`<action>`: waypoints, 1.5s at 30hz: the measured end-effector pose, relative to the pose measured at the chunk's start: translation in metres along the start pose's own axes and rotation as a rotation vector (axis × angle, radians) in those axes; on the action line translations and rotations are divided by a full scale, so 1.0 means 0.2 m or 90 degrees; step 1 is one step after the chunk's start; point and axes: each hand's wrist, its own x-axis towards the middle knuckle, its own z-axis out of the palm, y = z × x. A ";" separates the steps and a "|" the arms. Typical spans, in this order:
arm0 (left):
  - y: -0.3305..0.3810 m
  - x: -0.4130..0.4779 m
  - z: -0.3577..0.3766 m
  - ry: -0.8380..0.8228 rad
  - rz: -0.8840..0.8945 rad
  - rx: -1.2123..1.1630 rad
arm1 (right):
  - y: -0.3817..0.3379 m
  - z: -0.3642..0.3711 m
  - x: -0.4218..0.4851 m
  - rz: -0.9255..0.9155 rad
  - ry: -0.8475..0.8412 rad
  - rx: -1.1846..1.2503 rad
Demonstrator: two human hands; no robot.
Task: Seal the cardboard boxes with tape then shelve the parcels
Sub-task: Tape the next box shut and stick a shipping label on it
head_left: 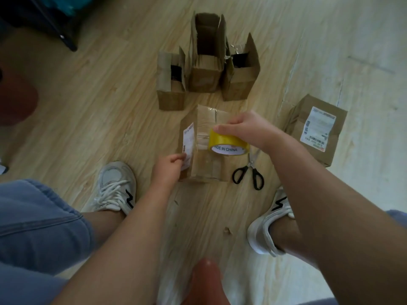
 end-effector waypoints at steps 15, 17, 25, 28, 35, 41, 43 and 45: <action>-0.11 -0.01 0.06 -0.030 0.014 -0.162 | -0.15 0.13 0.11 -0.029 -0.061 0.008; -0.11 0.01 0.06 -0.044 0.001 -0.190 | -0.15 0.13 0.13 -0.037 -0.044 0.004; -0.03 -0.04 0.04 -0.013 -0.013 -0.204 | 0.05 0.07 0.14 0.054 0.049 -0.325; -0.03 -0.05 0.05 -0.015 0.000 -0.183 | 0.19 0.10 0.13 0.105 0.043 -0.317; 0.00 -0.06 0.05 0.011 0.066 0.085 | 0.28 0.24 0.16 0.104 0.051 -0.238; 0.07 -0.08 0.17 0.005 0.331 0.561 | 0.32 0.28 0.19 0.097 0.038 -0.182; 0.03 -0.07 0.19 -0.021 0.317 0.638 | 0.33 0.30 0.19 0.104 0.047 -0.158; 0.02 -0.06 0.20 -0.014 0.296 0.675 | 0.34 0.32 0.19 0.113 0.057 -0.132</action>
